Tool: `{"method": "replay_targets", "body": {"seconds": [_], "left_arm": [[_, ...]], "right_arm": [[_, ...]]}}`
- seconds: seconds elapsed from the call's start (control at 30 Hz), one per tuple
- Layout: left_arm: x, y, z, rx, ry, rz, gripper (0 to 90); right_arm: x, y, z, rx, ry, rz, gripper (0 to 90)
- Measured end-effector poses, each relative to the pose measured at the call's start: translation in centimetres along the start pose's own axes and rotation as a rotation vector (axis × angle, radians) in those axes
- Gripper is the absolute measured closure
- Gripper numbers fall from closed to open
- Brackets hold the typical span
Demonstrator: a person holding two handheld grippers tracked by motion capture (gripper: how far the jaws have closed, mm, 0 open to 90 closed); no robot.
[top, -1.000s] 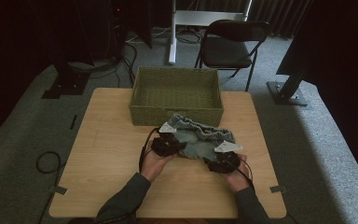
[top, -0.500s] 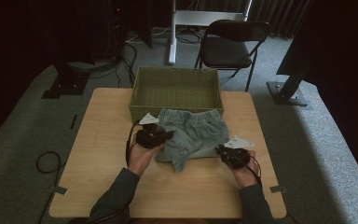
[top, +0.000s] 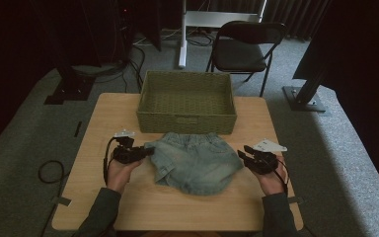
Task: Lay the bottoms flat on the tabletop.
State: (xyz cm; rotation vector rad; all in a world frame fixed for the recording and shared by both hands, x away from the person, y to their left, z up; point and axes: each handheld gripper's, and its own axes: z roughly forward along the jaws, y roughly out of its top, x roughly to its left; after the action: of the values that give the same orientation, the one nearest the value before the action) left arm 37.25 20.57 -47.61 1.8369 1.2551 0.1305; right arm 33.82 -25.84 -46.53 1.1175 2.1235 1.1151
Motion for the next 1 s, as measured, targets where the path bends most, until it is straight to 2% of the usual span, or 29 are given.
{"method": "replay_targets", "body": {"seconds": [0.1, 0.17, 0.27, 0.47, 0.67, 0.73, 0.8, 0.83, 0.9, 1.0], "left_arm": [[1.1, -0.3, -1.1, -0.032, 0.033, -0.035, 63.9], [1.5, -0.4, -1.8, -0.04, 0.074, -0.038, 62.8], [1.8, -0.6, -2.6, -0.054, 0.089, -0.037, 62.2], [1.5, -1.3, -2.4, -0.029, 0.095, 0.009, 61.0], [1.3, -1.9, -1.6, -0.012, 0.081, 0.012, 60.8], [1.1, -2.0, -1.2, -0.003, 0.076, 0.02, 60.4], [0.8, -2.1, -0.8, 0.003, 0.07, 0.028, 60.1], [0.7, -2.1, -0.7, 0.006, 0.067, 0.031, 59.9], [0.6, -2.1, -0.3, 0.011, 0.061, 0.033, 59.6], [0.3, -2.2, 0.1, 0.017, 0.052, 0.042, 59.6]], "right_arm": [[0.1, -0.2, 0.0, 0.009, 0.004, -0.002, 61.6], [0.3, -0.5, 0.1, 0.023, 0.01, -0.004, 61.0], [0.7, -1.2, -0.1, 0.034, 0.037, -0.001, 60.0], [2.3, -3.3, -0.7, 0.073, 0.072, -0.027, 60.1], [3.5, -5.2, -1.4, 0.133, 0.09, -0.055, 68.4], [3.8, -5.8, -1.3, 0.152, 0.126, -0.049, 72.7], [4.3, -6.4, -0.7, 0.184, 0.166, -0.059, 75.9], [4.6, -6.6, -0.3, 0.204, 0.171, -0.072, 76.9], [4.9, -6.6, 0.7, 0.229, 0.175, -0.09, 78.5], [4.9, -5.9, 1.8, 0.226, 0.16, -0.095, 79.8]]}}
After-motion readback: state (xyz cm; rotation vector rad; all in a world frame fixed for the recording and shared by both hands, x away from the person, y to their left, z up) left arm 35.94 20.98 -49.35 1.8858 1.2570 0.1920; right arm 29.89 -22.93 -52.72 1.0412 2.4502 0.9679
